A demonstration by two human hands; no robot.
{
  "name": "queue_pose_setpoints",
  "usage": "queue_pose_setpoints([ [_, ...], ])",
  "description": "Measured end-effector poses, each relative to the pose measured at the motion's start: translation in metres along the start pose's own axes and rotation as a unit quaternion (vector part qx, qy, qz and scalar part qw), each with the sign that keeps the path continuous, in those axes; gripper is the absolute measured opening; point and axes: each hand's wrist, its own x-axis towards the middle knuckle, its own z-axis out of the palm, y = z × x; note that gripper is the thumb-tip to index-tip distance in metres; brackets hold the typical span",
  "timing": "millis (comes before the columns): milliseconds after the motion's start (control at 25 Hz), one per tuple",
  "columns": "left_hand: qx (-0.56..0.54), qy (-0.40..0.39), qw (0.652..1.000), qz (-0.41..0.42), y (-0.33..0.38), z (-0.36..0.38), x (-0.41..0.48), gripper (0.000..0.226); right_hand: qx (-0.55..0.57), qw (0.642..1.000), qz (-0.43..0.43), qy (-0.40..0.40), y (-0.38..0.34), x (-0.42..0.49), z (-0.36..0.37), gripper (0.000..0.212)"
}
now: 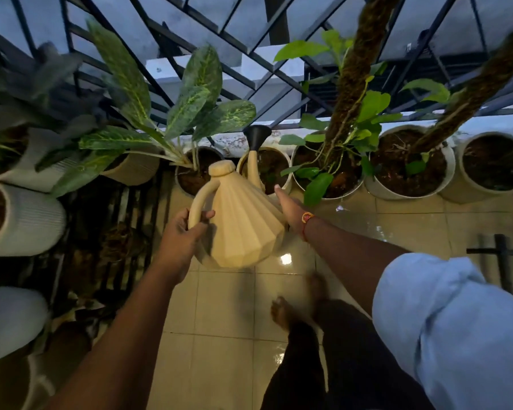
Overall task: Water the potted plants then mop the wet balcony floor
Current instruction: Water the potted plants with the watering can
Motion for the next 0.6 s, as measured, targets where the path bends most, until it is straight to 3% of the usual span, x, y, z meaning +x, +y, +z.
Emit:
queue_pose_setpoints([
  [280, 0.088, -0.018, 0.996, 0.008, 0.025, -0.009, 0.069, 0.016, 0.067, 0.996, 0.039, -0.047, -0.009, 0.044, 0.024, 0.071],
  [600, 0.142, 0.003, 0.989, -0.046, 0.051, 0.000, 0.129, 0.036, 0.131, 0.978, 0.115, -0.114, -0.026, 0.058, 0.029, 0.065],
])
